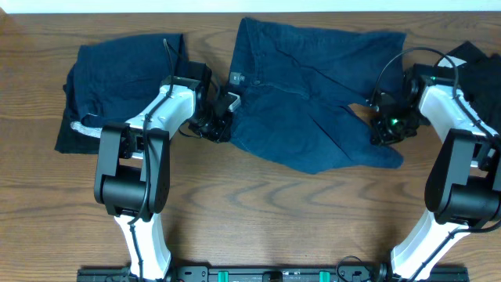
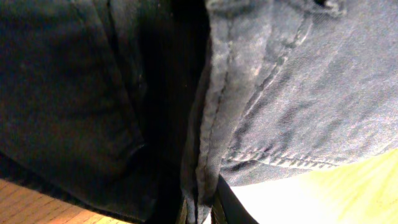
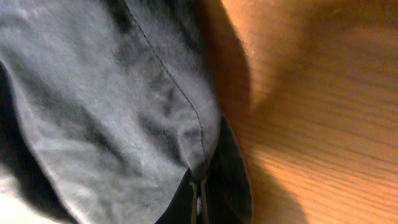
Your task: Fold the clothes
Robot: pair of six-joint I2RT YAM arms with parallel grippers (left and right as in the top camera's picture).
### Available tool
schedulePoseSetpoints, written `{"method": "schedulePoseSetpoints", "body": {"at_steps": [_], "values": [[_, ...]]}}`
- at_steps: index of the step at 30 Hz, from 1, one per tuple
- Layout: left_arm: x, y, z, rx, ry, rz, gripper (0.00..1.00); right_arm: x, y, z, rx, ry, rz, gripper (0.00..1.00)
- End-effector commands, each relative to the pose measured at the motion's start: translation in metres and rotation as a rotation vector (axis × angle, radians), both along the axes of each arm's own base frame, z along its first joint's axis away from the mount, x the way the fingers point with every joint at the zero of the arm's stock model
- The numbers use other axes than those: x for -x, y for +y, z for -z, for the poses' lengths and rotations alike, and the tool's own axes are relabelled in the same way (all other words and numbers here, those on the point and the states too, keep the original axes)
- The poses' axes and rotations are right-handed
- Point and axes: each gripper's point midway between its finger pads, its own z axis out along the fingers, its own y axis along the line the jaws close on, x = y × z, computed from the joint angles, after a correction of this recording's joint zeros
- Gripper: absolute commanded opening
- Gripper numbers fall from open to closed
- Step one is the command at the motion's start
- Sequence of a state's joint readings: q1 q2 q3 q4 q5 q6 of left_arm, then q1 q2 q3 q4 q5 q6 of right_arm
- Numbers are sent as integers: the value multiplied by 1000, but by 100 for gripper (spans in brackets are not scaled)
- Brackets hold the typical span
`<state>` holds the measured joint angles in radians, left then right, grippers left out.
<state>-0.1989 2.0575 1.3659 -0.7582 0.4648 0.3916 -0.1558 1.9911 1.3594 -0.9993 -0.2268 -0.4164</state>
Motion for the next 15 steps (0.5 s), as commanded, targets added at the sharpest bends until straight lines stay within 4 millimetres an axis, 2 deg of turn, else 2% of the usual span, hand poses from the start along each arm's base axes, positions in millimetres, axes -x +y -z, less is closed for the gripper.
{"method": "schedulePoseSetpoints", "body": {"at_steps": [1,4,7,11,15], "values": [[3,3,7,-9,22,-12,13,-32,-3,-31,11,-78,21,1],[3,3,7,-10,22,-12,13,-47,-5,-57,16,-117,21,1],[3,3,7,-10,22,-12,13,-52,-6,-71,21,-143,-21,1],[3,3,7,-10,22,-12,13,-59,-9,-74,28,-180,-56,1],[3,3,7,-10,22,-12,13,-73,-16,-68,47,-244,-78,1]]}}
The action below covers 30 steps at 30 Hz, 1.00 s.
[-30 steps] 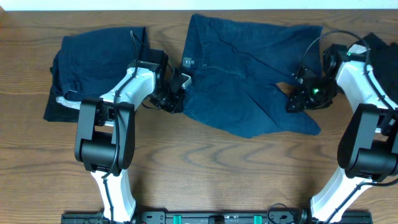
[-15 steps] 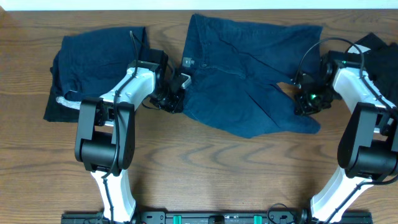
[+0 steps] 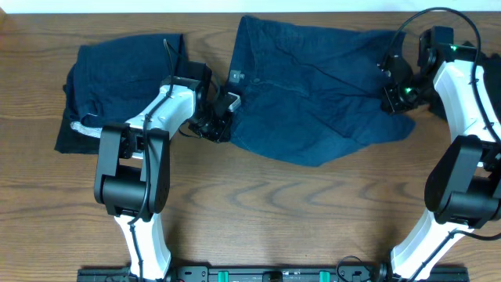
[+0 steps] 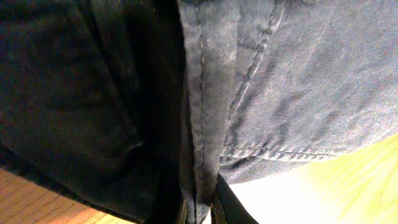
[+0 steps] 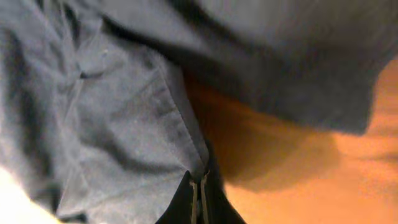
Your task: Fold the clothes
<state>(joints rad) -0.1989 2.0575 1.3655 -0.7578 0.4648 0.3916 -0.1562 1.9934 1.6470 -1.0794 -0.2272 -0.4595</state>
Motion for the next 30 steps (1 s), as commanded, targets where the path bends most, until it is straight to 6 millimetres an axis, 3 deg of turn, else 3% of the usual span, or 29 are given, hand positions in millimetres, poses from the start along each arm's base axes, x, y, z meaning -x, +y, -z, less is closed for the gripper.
{"method": "schedulePoseSetpoints", "body": {"at_steps": [1,6,11,19,24,30], "values": [[3,3,7,-10,22,-12,13,-12,-8,5,21,-60,-36,1],[3,3,7,-10,26,-13,12,-49,-36,-2,91,-222,0,1],[3,3,7,-10,26,-14,11,-61,-45,0,101,-263,15,1],[-1,2,6,-7,15,-37,7,-86,-48,53,98,-269,10,1],[-1,2,6,-7,15,-37,6,-104,-46,74,89,-310,0,1],[-2,2,6,-6,11,-37,6,-131,-46,58,82,-420,60,2]]}}
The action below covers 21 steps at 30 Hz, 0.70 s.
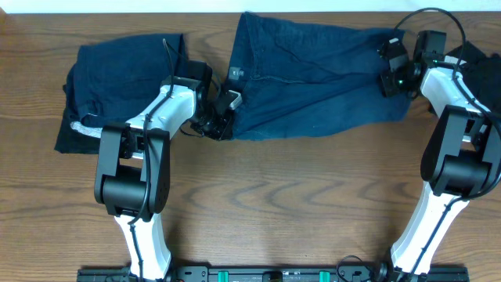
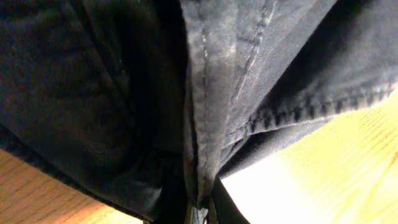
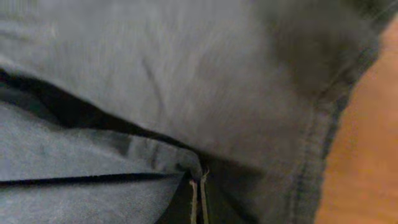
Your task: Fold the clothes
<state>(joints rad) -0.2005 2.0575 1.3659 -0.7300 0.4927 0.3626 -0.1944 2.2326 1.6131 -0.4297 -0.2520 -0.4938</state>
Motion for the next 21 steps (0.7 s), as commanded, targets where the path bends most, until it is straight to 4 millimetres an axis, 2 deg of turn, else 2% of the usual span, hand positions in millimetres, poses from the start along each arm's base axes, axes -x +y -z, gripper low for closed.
{"method": "schedulePoseSetpoints", "body": {"at_steps": [1,2,4,5,6,8,11,14,16,21], "values": [[2,8,9,-37,19,-13,7,-15,-11,-17,8,-60,81,12],[2,8,9,-37,19,-13,7,-20,-12,-25,-7,-82,108,30],[2,8,9,-36,16,-13,6,-27,-14,-44,-38,-116,160,43],[1,8,9,-36,16,-13,6,-29,-15,-54,-50,-128,179,56],[1,8,9,-36,16,-13,7,-31,-15,-66,-65,-143,202,74],[2,8,9,-36,16,-13,7,-30,-17,-91,-93,-169,245,84],[2,8,9,-36,16,-13,7,-11,-19,-121,-148,-140,328,86],[2,8,9,-36,16,-13,7,34,-22,-131,-205,2,439,86],[2,8,9,-36,16,-13,7,63,-26,-125,-224,114,506,83],[1,8,9,-37,16,-13,7,131,-39,-88,-264,402,667,81]]}}
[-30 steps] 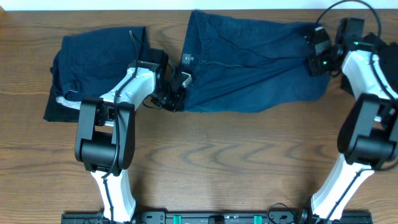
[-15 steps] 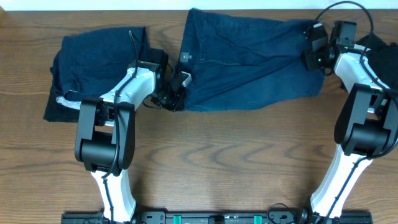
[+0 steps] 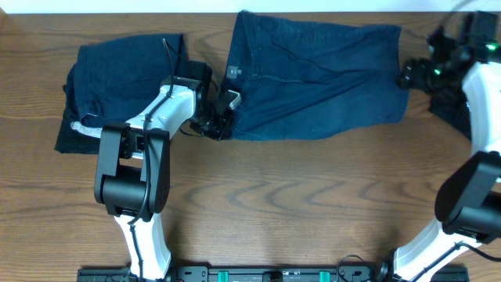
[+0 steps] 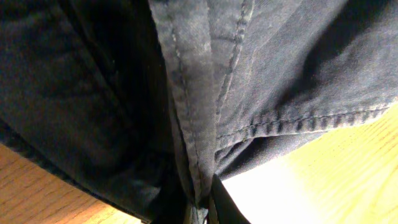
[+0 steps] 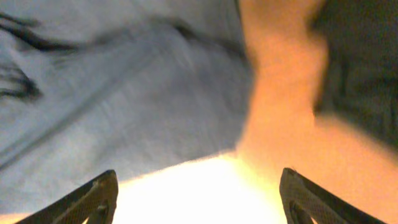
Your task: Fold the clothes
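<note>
Dark blue jeans (image 3: 313, 78) lie folded lengthwise at the table's back centre, waistband to the left. My left gripper (image 3: 215, 125) is shut on their lower left hem, the denim seam (image 4: 199, 124) pinched between its fingers. To the right of the jeans, my right gripper (image 3: 415, 74) stands open and holds nothing. Its fingers (image 5: 93, 199) are spread wide over bare wood, with the jeans' right end (image 5: 124, 106) ahead of them.
A folded dark blue garment (image 3: 117, 78) lies at the back left, behind the left arm. Another dark garment (image 3: 470, 86) lies at the right edge, under the right arm. The table's front half is bare wood (image 3: 313, 204).
My right gripper has let go of the jeans' right end and now stands open, a little further right. The jeans lie as they did. The left gripper has stayed shut on the hem.
My right gripper first held the lower leg of the spread jeans at the front right. It then held it higher, near the back right. Then the leg lay over the other one. Now it is released, while the left has kept its hold throughout.
</note>
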Robot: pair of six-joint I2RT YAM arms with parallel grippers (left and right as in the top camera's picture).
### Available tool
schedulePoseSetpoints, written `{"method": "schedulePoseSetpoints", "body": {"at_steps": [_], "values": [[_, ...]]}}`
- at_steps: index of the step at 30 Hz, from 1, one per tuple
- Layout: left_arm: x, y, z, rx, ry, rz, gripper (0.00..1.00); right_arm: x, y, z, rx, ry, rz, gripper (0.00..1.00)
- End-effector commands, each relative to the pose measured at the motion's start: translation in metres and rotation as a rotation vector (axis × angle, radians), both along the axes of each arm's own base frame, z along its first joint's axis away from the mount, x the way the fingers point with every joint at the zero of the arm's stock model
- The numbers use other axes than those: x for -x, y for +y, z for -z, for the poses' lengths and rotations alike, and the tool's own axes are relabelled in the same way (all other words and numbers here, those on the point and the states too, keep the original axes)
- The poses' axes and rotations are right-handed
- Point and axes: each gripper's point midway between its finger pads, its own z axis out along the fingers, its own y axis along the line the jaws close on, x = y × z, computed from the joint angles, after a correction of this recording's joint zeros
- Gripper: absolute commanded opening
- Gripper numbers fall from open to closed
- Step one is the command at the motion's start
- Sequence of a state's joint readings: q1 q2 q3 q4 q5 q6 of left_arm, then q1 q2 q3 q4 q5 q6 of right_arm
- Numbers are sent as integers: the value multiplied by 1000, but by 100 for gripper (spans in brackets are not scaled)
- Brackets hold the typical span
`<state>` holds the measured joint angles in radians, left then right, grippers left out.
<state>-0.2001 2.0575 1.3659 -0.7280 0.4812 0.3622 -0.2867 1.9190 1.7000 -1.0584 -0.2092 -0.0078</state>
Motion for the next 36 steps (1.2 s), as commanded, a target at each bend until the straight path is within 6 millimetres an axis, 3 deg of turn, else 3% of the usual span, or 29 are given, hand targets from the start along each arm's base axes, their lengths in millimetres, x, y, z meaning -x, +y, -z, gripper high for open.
{"method": "schedulePoseSetpoints", "body": {"at_steps": [1,4,9,19,23,25,28,33,36], "values": [[2,6,8,-26,20,-12,8,26,-14,33,-57,130,124,81],[2,6,8,-25,18,-11,7,42,-22,56,-79,168,146,78],[1,6,8,-24,12,-11,8,52,-12,93,-187,119,72,72],[1,6,8,-24,13,-12,8,32,0,139,-273,-130,-60,72],[1,5,8,-24,12,-12,8,24,10,147,-327,-200,-98,69],[1,6,8,-24,12,-12,8,23,16,148,-371,-214,-110,58],[1,6,8,-24,13,-12,8,24,19,147,-399,-212,-99,27],[2,6,8,-25,16,-12,8,19,16,140,-417,-209,-41,10],[2,6,8,-25,16,-12,8,2,5,119,-432,-226,21,1]]}}
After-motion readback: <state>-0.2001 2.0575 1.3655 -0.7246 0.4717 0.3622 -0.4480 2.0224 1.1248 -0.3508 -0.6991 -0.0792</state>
